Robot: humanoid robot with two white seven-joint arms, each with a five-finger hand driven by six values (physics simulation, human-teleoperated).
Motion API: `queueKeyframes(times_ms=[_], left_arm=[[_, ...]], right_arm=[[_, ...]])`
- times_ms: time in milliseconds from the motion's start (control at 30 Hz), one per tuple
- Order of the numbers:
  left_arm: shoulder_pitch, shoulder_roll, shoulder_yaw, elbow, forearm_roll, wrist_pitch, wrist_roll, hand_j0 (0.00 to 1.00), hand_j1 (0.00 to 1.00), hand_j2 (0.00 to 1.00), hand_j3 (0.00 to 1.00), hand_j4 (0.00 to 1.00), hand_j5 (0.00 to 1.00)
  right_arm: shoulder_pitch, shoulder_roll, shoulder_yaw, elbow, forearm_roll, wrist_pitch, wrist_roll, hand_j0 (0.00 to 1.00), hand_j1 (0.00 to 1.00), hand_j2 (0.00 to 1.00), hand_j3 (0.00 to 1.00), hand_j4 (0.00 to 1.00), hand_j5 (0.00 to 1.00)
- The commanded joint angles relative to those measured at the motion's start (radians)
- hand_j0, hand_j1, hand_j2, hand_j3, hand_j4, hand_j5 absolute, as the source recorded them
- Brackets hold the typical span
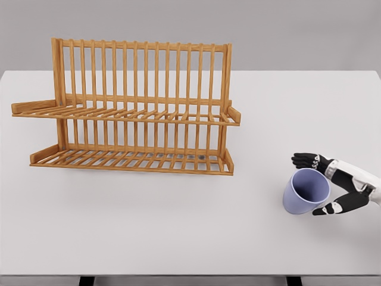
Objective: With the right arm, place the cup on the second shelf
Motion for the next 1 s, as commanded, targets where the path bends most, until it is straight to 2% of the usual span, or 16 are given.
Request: queueKeyframes(times_ms=[0,533,733,900,967], left_arm=[[0.000,0.000,0.000,0.000,0.000,-0.001,0.000,1.00,1.00,1.00,1.00,1.00,1.00],[-0.002,0.000,0.000,0.000,0.000,0.001,0.000,1.00,1.00,1.00,1.00,1.00,1.00],[0.000,0.000,0.000,0.000,0.000,0.001,0.000,1.00,1.00,1.00,1.00,1.00,1.00],[0.000,0.000,0.000,0.000,0.000,0.001,0.000,1.00,1.00,1.00,1.00,1.00,1.00],[0.000,0.000,0.001,0.000,0.000,0.000,0.000,1.00,1.00,1.00,1.00,1.00,1.00]], right_arm=[[0.000,0.000,-0.001,0.000,-0.006,0.001,0.000,1.00,1.00,1.00,1.00,1.00,1.00],[0.000,0.015,-0.001,-0.010,0.026,0.001,0.000,1.00,1.00,1.00,1.00,1.00,1.00],[-0.002,0.015,-0.004,-0.008,0.044,0.001,0.000,0.85,0.85,0.85,0.85,0.85,0.85],[-0.002,0.015,-0.005,-0.010,0.044,0.001,0.000,0.83,0.83,0.83,0.83,0.83,0.83],[-0.002,0.015,-0.005,-0.010,0.044,0.001,0.000,0.77,0.77,0.77,0.77,0.77,0.77]])
